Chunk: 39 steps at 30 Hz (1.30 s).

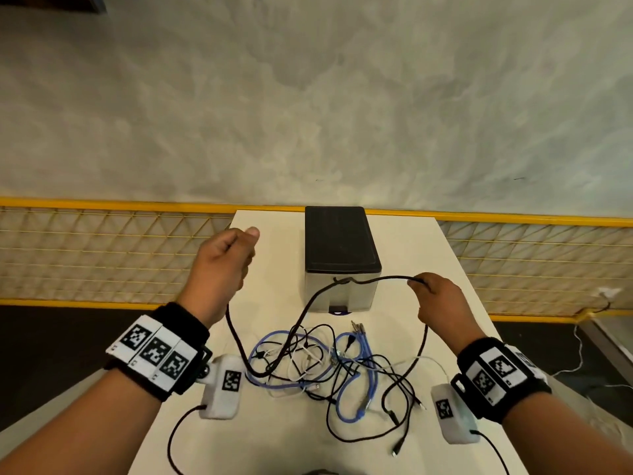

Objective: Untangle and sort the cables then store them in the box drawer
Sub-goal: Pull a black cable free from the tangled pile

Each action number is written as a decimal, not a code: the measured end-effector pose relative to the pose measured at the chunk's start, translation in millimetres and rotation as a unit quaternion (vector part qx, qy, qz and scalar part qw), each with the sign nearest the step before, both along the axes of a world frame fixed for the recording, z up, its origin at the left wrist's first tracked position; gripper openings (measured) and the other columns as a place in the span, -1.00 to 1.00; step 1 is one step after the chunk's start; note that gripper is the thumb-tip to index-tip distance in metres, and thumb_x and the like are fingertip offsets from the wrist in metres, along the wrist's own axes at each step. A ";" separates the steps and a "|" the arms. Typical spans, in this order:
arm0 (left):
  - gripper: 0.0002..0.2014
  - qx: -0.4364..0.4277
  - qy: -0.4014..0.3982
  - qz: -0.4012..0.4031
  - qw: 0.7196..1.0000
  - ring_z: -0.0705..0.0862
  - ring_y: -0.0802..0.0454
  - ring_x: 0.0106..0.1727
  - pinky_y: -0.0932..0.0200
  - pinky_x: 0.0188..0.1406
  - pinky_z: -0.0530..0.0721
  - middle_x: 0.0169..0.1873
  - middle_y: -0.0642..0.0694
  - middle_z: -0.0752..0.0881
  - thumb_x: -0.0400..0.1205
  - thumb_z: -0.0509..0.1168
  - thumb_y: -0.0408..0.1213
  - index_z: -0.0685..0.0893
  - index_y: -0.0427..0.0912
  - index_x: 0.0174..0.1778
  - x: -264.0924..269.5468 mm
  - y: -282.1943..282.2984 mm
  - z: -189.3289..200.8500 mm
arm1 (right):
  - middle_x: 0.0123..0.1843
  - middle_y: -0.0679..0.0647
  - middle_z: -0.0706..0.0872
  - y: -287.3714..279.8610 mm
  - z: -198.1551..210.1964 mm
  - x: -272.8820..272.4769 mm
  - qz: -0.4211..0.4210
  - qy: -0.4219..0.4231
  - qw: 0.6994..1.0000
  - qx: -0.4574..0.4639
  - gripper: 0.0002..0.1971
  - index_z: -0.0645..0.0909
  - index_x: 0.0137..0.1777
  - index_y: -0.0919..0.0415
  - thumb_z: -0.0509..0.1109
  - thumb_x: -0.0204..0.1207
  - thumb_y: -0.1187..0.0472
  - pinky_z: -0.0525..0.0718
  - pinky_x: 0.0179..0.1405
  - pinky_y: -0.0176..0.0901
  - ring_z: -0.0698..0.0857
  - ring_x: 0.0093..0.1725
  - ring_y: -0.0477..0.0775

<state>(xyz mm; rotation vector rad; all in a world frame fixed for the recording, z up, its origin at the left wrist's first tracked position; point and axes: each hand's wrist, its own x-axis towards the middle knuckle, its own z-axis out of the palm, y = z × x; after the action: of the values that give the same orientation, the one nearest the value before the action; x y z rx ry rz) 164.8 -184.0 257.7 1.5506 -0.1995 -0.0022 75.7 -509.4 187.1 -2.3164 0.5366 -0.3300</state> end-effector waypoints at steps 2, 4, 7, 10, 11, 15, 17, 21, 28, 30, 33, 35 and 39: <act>-0.62 0.112 -0.037 -0.033 0.992 0.33 0.15 -0.58 0.26 -0.57 0.26 -0.63 0.13 0.45 0.72 0.28 -0.11 0.57 -0.08 -0.44 -4.2 -2.3 -0.8 | -0.27 0.05 0.70 6.1 4.6 2.1 0.002 -0.024 1.000 0.004 -0.83 0.70 -0.03 0.18 0.29 0.67 0.19 0.50 -0.33 -0.16 0.63 -0.35 0.12; -0.67 0.237 -0.106 -0.080 0.962 0.41 0.22 -0.52 0.18 -0.45 0.38 -0.58 0.14 0.54 0.68 0.33 -0.06 0.61 -0.08 -0.39 -14.5 -12.0 -4.4 | -0.23 0.04 0.72 17.6 11.5 4.6 0.032 -0.042 0.998 -0.036 -0.81 0.71 0.00 0.17 0.27 0.68 0.15 0.56 -0.25 -0.13 0.67 -0.29 0.15; -0.73 0.369 -0.161 -0.128 0.906 0.44 0.19 -0.49 0.14 -0.43 0.40 -0.55 0.10 0.53 0.57 0.37 0.14 0.59 0.03 -0.23 -33.3 -35.2 -9.8 | -0.28 0.02 0.69 39.6 23.5 7.0 0.080 -0.068 0.990 -0.098 -0.78 0.68 -0.06 0.17 0.24 0.69 0.13 0.54 -0.26 -0.11 0.67 -0.27 0.15; -0.72 0.527 -0.225 -0.082 0.816 0.66 0.00 -0.24 0.13 -0.36 0.46 -0.31 0.07 0.63 0.57 0.33 0.15 0.53 0.05 0.02 -37.9 -53.4 -17.3 | -0.42 0.01 0.60 56.6 34.3 8.0 0.099 -0.069 0.984 -0.133 -0.72 0.53 -0.26 0.13 0.22 0.68 0.06 0.55 -0.33 -0.01 0.62 -0.34 0.16; -0.72 0.554 -0.234 -0.067 0.796 0.71 -0.07 -0.12 0.12 -0.30 0.52 -0.17 0.05 0.71 0.59 0.32 0.11 0.52 0.04 0.07 -33.8 -54.7 -22.4 | -0.44 0.02 0.59 58.5 38.2 7.4 0.098 -0.071 0.984 -0.130 -0.69 0.50 -0.29 0.13 0.23 0.67 0.04 0.54 -0.34 0.00 0.61 -0.36 0.14; -0.83 0.561 -0.167 -0.010 0.811 0.74 -0.19 -0.12 0.11 -0.29 0.56 -0.12 -0.06 0.80 0.63 0.32 0.00 0.54 0.02 -0.01 1.4 -21.9 -41.0 | -0.41 0.02 0.63 48.1 51.7 -1.3 0.115 -0.068 0.988 -0.077 -0.74 0.58 -0.26 0.11 0.34 0.61 0.00 0.49 -0.36 -0.14 0.60 -0.36 -0.02; -0.85 0.553 -0.136 0.020 0.822 0.68 -0.17 -0.25 0.13 -0.37 0.49 -0.29 -0.05 0.74 0.62 0.36 -0.04 0.56 0.01 -0.12 16.1 3.1 -45.3 | -0.35 -0.02 0.67 40.8 50.5 -7.7 0.174 -0.019 0.981 -0.090 -0.80 0.63 -0.20 0.04 0.38 0.58 -0.03 0.55 -0.33 -0.15 0.62 -0.33 -0.07; -0.81 0.542 -0.149 0.073 0.824 0.65 -0.22 -0.31 0.11 -0.41 0.53 -0.37 -0.09 0.71 0.57 0.42 -0.10 0.53 -0.01 -0.23 35.9 33.1 -42.7 | -0.21 -0.01 0.75 35.6 29.6 -11.4 0.267 0.097 0.945 -0.161 -0.80 0.64 -0.10 0.03 0.33 0.59 -0.08 0.68 -0.15 0.04 0.68 -0.19 -0.01; -0.72 0.545 -0.053 0.136 0.826 0.61 -0.19 -0.36 0.04 -0.30 0.64 -0.44 -0.12 0.63 0.56 0.42 -0.10 0.45 -0.06 -0.30 49.9 88.8 -30.4 | -0.25 0.00 0.73 -0.3 4.6 -22.9 0.208 0.116 0.967 -0.094 -0.83 0.66 -0.13 0.06 0.33 0.64 0.04 0.60 -0.16 -0.06 0.67 -0.20 0.02; -0.63 0.516 -0.095 0.065 0.849 0.57 -0.12 -0.40 0.09 -0.38 0.52 -0.49 -0.06 0.58 0.54 0.45 0.00 0.42 -0.07 -0.36 29.6 64.4 -32.0 | -0.28 -0.01 0.71 6.1 2.3 -20.7 0.197 0.093 0.973 -0.079 -0.81 0.66 -0.14 0.09 0.32 0.65 0.05 0.54 -0.22 -0.15 0.65 -0.24 -0.05; -0.51 0.467 -0.133 -0.129 0.865 0.49 0.02 -0.45 0.09 -0.41 0.43 -0.55 0.00 0.50 0.56 0.32 0.23 0.42 -0.08 -0.45 -12.5 11.3 -37.6 | -0.34 -0.04 0.68 29.0 4.1 -11.7 0.192 0.047 0.977 -0.077 -0.79 0.63 -0.18 0.08 0.32 0.64 0.03 0.58 -0.22 -0.10 0.65 -0.27 -0.06; -0.47 0.441 -0.124 -0.231 0.858 0.49 0.05 -0.44 0.03 -0.37 0.49 -0.52 -0.01 0.50 0.56 0.19 0.33 0.48 -0.08 -0.45 -33.4 -22.0 -44.9 | -0.37 -0.06 0.67 48.2 9.3 -8.0 0.206 0.013 0.976 -0.076 -0.80 0.64 -0.18 0.07 0.33 0.63 0.03 0.59 -0.22 -0.08 0.65 -0.29 -0.06; -0.51 0.344 -0.108 -0.254 0.898 0.69 0.09 -0.25 -0.08 -0.13 0.68 -0.34 0.02 0.71 0.62 0.09 0.34 0.69 0.04 -0.24 -47.5 -63.0 -53.7 | -0.32 -0.06 0.73 81.2 23.5 -7.1 0.263 -0.046 0.961 -0.068 -0.87 0.67 -0.16 0.08 0.36 0.58 0.11 0.64 -0.24 -0.06 0.68 -0.29 -0.08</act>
<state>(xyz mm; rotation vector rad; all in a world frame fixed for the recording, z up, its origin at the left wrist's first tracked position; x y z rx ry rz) 117.3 -247.0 204.1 2.1590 -0.8514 -0.3492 68.7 -428.2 210.5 -2.4544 -0.1617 -0.2182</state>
